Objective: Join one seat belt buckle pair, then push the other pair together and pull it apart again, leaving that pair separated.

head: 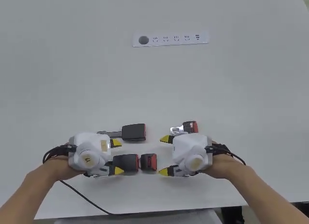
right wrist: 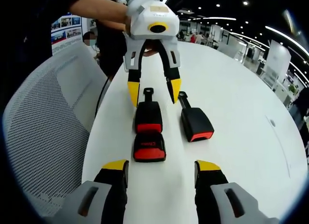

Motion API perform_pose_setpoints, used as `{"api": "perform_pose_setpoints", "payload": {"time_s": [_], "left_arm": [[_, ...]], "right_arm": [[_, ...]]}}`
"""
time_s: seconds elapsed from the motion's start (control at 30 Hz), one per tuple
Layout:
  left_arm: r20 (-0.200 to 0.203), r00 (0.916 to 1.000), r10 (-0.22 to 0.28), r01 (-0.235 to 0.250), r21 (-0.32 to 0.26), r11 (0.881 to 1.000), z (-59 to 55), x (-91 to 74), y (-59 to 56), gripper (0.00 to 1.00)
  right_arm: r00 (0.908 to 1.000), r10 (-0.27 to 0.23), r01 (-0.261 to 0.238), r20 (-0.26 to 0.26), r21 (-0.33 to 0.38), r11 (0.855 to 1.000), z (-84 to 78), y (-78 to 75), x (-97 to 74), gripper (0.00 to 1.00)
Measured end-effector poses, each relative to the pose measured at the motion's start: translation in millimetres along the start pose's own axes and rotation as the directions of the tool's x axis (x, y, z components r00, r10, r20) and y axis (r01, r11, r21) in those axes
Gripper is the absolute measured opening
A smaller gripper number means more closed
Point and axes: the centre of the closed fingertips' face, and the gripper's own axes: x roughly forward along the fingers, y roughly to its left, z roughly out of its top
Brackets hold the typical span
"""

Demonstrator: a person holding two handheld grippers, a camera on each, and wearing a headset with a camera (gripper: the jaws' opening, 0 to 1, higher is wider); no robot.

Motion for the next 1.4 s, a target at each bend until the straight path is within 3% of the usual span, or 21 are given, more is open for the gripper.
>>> {"api": "perform_pose_setpoints", "payload": {"time_s": [0.33,0.77,1.1,1.4], "left_arm": [[0.011,0.9995,0.029,-0.029,0.001,1.000,12.6,-8.2,12.3,0.46],[0.004,0.9988,0.048,-0.048,0.015,0.999,18.7,-10.1,42.0,0.46],[-0.021,0.9989,0.043,-0.042,0.026,0.999,21.5,-8.3,60.5,0.46],[-0.050,0.9986,0.019,-0.017,0.037,0.999,21.1,-0.7,64.7,0.45]], "right_arm": [[0.9995,-0.031,0.031,-0.002,0.009,0.999,-9.3,-20.9,-20.0,0.56],[0.9970,-0.076,0.077,-0.015,0.011,0.997,-23.8,-51.3,-45.6,0.57],[0.9965,-0.077,0.077,-0.032,-0.003,0.997,-37.5,-65.6,-50.0,0.56],[0.9969,-0.059,0.057,-0.052,-0.035,0.998,-49.3,-71.6,-52.9,0.52]]}}
